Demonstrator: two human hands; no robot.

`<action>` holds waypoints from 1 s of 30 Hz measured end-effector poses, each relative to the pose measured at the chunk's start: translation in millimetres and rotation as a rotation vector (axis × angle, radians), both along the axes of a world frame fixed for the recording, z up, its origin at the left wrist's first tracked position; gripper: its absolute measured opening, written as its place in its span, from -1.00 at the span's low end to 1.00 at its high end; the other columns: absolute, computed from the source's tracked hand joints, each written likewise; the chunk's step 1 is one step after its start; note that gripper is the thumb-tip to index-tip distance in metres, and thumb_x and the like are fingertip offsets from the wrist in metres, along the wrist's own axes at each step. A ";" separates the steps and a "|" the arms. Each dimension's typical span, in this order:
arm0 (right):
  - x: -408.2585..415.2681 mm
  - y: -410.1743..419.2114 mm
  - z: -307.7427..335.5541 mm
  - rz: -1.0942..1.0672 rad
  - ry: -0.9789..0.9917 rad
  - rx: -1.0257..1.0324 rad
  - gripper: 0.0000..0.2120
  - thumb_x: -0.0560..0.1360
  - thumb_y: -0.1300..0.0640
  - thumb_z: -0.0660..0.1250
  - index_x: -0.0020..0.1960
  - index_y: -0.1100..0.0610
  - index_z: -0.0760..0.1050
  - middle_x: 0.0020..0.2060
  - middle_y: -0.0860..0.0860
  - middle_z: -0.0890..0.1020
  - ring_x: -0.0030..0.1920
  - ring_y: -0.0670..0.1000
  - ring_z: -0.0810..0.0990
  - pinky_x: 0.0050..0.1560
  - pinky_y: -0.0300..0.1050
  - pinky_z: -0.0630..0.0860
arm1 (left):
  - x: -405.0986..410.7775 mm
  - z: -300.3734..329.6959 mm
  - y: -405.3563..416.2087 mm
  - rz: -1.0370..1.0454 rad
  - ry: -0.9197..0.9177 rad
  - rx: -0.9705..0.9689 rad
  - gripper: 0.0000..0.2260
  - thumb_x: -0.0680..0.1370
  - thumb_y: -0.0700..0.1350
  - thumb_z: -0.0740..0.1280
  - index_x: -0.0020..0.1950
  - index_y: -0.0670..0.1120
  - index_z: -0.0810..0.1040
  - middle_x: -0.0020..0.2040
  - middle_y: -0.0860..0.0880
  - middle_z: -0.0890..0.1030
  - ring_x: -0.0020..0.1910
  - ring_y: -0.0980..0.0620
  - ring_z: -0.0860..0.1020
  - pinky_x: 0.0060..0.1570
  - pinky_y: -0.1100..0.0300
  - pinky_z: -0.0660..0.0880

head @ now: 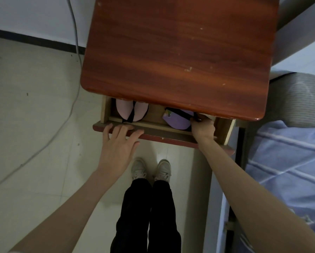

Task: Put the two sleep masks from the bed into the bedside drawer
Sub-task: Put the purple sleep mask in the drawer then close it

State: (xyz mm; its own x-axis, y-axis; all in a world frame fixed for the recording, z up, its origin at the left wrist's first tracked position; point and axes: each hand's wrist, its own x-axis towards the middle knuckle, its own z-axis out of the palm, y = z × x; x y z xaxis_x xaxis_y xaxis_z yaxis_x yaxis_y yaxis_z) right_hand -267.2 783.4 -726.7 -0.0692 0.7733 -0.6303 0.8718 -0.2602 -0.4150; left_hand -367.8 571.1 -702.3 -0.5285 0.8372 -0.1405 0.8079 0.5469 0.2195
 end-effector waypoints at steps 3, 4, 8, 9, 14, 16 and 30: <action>14.5 -13.4 15.1 0.231 0.055 0.073 -0.71 0.53 0.14 0.16 0.23 0.20 0.39 0.05 0.19 0.60 0.01 0.22 0.59 -0.04 -0.02 0.48 | 1.1 1.9 3.1 0.007 0.009 -0.026 -0.76 0.47 -0.09 0.35 0.12 -0.06 0.54 -0.03 -0.17 0.59 -0.02 -0.19 0.56 0.17 -0.17 0.39; 21.6 -21.2 22.0 0.301 0.088 0.091 -0.72 0.53 0.14 0.17 0.22 0.18 0.38 0.03 0.18 0.60 -0.01 0.20 0.60 -0.04 0.00 0.51 | 1.2 2.8 3.7 0.009 0.014 -0.034 -0.77 0.47 -0.09 0.36 0.11 -0.06 0.54 -0.04 -0.17 0.59 -0.03 -0.19 0.56 0.15 -0.16 0.40; 56.9 -49.1 43.6 0.745 0.098 0.209 -0.67 0.49 -0.03 0.26 0.15 0.14 0.47 0.04 0.11 0.62 0.06 0.12 0.57 0.14 0.02 0.44 | -1.9 3.6 7.7 0.008 0.007 -0.030 -0.80 0.47 -0.10 0.36 0.08 -0.07 0.55 -0.06 -0.16 0.60 -0.08 -0.19 0.56 0.03 -0.11 0.45; 63.3 -51.4 45.8 0.868 0.057 0.256 -0.62 0.46 -0.07 0.29 0.17 0.13 0.47 0.07 0.10 0.63 0.10 0.12 0.56 0.19 0.04 0.42 | -2.8 3.0 8.2 0.002 0.001 -0.023 -0.81 0.47 -0.12 0.36 0.07 -0.08 0.55 -0.07 -0.17 0.60 -0.10 -0.20 0.55 -0.01 -0.10 0.46; 61.4 -40.3 47.2 1.039 0.004 0.439 -0.76 0.37 0.12 0.43 0.00 0.18 0.59 -0.12 0.14 0.70 -0.08 0.19 0.65 -0.02 0.09 0.56 | -3.4 1.4 9.6 -0.039 0.029 -0.010 -0.82 0.46 -0.14 0.38 0.05 -0.10 0.57 -0.11 -0.16 0.61 -0.16 -0.20 0.56 -0.08 -0.06 0.49; 59.3 -35.8 48.2 1.080 -0.011 0.530 -0.83 0.33 0.14 0.46 -0.11 0.17 0.61 -0.22 0.10 0.70 -0.18 0.16 0.65 -0.14 0.03 0.55 | -3.9 3.4 10.1 -0.044 0.030 0.001 -0.83 0.45 -0.15 0.38 0.03 -0.11 0.57 -0.12 -0.17 0.62 -0.17 -0.19 0.57 -0.09 -0.05 0.50; 53.1 -19.5 55.6 1.170 -0.131 0.952 -0.38 0.39 0.00 0.41 0.36 0.11 0.28 0.34 0.17 0.44 0.37 0.20 0.36 0.34 0.33 0.21 | -31.3 21.5 24.0 -0.080 0.204 0.159 -0.46 0.47 0.03 0.33 0.40 -0.08 0.27 0.38 -0.21 0.39 0.41 -0.16 0.19 0.38 -0.27 0.17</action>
